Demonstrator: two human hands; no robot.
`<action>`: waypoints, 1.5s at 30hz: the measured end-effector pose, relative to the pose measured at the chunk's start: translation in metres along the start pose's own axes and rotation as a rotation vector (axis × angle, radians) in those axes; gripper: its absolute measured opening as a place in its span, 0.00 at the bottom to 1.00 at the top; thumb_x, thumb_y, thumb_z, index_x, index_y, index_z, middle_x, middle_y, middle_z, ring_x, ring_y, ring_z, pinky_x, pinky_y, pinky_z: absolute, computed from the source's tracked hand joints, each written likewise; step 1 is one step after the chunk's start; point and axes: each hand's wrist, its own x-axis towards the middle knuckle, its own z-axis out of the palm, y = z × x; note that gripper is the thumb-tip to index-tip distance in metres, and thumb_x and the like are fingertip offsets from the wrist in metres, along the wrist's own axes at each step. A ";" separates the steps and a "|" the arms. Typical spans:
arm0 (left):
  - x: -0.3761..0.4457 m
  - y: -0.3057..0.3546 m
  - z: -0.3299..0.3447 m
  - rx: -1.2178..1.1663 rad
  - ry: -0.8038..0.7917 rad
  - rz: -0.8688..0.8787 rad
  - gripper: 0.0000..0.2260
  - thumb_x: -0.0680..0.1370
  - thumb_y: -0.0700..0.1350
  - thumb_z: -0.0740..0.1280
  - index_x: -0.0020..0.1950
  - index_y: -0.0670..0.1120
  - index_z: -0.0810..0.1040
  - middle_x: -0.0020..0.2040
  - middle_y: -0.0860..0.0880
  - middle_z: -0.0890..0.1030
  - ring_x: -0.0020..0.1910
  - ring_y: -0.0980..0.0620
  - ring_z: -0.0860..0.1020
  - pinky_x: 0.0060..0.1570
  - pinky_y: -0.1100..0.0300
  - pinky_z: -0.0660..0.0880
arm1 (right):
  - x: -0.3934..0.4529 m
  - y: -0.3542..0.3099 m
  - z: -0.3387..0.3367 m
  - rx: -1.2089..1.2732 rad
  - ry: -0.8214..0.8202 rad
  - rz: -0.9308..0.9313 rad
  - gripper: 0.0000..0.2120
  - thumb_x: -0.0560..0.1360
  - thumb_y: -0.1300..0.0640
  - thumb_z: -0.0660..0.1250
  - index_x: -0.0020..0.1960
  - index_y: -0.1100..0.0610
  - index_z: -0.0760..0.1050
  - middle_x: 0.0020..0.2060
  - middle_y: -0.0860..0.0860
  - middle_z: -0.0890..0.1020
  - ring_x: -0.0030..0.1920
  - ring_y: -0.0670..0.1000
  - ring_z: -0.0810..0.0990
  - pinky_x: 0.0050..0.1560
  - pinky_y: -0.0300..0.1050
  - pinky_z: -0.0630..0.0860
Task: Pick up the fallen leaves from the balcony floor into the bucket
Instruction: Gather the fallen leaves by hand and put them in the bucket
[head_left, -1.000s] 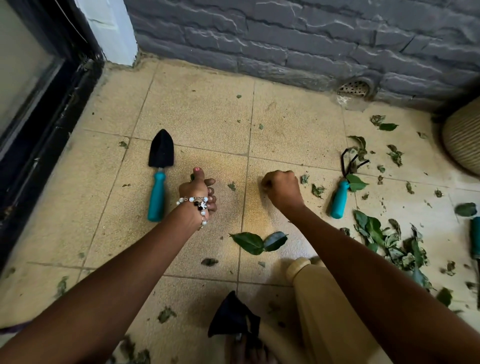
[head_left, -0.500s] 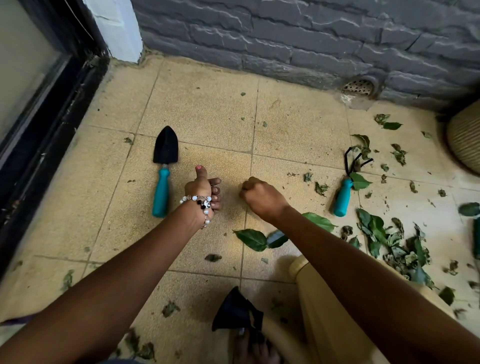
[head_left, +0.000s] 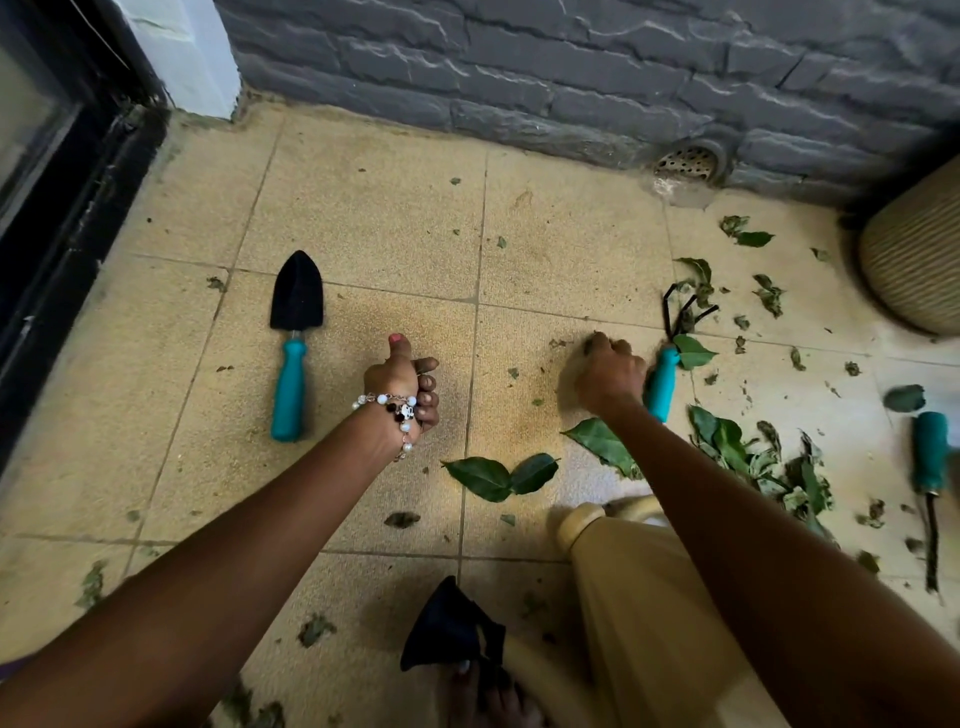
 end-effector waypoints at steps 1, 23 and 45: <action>0.000 -0.001 0.000 0.001 -0.002 0.000 0.25 0.80 0.64 0.54 0.39 0.44 0.74 0.27 0.51 0.66 0.16 0.58 0.61 0.19 0.73 0.56 | -0.001 -0.004 0.006 0.007 -0.018 0.001 0.24 0.76 0.59 0.64 0.70 0.58 0.62 0.66 0.63 0.67 0.67 0.66 0.67 0.67 0.61 0.67; -0.014 -0.014 0.009 0.138 -0.038 0.006 0.26 0.81 0.63 0.55 0.38 0.42 0.75 0.27 0.50 0.70 0.17 0.57 0.62 0.20 0.71 0.57 | -0.033 -0.050 -0.011 0.302 -0.043 -0.352 0.06 0.73 0.66 0.71 0.50 0.63 0.83 0.45 0.53 0.85 0.39 0.48 0.82 0.45 0.37 0.79; -0.088 -0.007 0.110 0.129 -0.204 0.011 0.17 0.83 0.55 0.57 0.41 0.45 0.72 0.26 0.47 0.70 0.16 0.55 0.64 0.19 0.72 0.61 | -0.101 -0.005 -0.131 0.478 -0.306 -0.738 0.19 0.78 0.72 0.54 0.66 0.65 0.71 0.58 0.50 0.72 0.64 0.47 0.71 0.68 0.41 0.69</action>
